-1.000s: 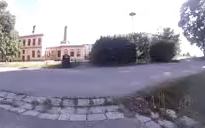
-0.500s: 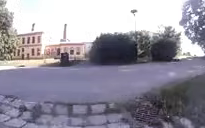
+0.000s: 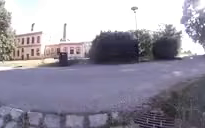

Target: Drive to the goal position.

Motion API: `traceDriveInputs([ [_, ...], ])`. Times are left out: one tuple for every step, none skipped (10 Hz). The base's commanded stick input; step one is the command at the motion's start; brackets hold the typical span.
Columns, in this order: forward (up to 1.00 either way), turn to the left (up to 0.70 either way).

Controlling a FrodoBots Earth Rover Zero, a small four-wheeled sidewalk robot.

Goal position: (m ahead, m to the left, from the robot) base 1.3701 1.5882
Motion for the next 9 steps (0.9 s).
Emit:
traceDriveInputs([
  [0.6, 0.0],
  [0.6, 0.0],
  [0.6, 0.0],
  [0.6, 0.0],
  [0.6, 0.0],
  [0.6, 0.0],
  [0.6, 0.0],
  [0.6, 0.0],
  [0.6, 0.0],
])
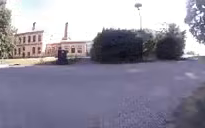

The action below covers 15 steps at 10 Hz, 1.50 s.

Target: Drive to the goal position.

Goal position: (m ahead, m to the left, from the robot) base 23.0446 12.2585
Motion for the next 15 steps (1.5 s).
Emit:
traceDriveInputs([
  [0.6, 0.0],
  [0.6, 0.0],
  [0.6, 0.0],
  [0.6, 0.0],
  [0.6, 0.0],
  [0.6, 0.0],
  [0.6, 0.0],
  [0.6, 0.0],
  [0.6, 0.0],
  [0.6, 0.0],
  [0.6, 0.0],
  [0.6, 0.0],
  [0.6, 0.06],
  [0.6, 0.13],
  [0.6, 0.15],
])
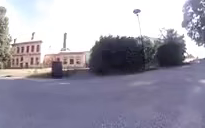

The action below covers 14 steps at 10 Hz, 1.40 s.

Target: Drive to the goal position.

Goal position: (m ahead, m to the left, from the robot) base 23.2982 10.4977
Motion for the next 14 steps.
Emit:
traceDriveInputs([
  [0.6, 0.15],
  [0.6, 0.15],
  [0.6, 0.15],
  [0.6, 0.15],
  [0.6, 0.15],
  [0.6, 0.15],
  [0.6, 0.15],
  [0.6, 0.15],
  [0.6, 0.15],
  [0.6, 0.15],
  [0.6, 0.15],
  [0.6, 0.15],
  [0.6, 0.15],
  [0.6, 0.15],
])
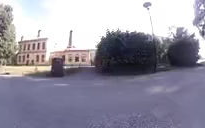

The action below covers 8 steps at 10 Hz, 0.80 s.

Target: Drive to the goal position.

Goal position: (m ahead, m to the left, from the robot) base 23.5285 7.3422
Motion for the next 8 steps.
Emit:
traceDriveInputs([
  [0.6, 0.15],
  [0.6, 0.15],
  [0.6, 0.15],
  [0.6, 0.15],
  [0.6, 0.15],
  [0.6, 0.15],
  [0.6, 0.15],
  [0.6, 0.15],
])
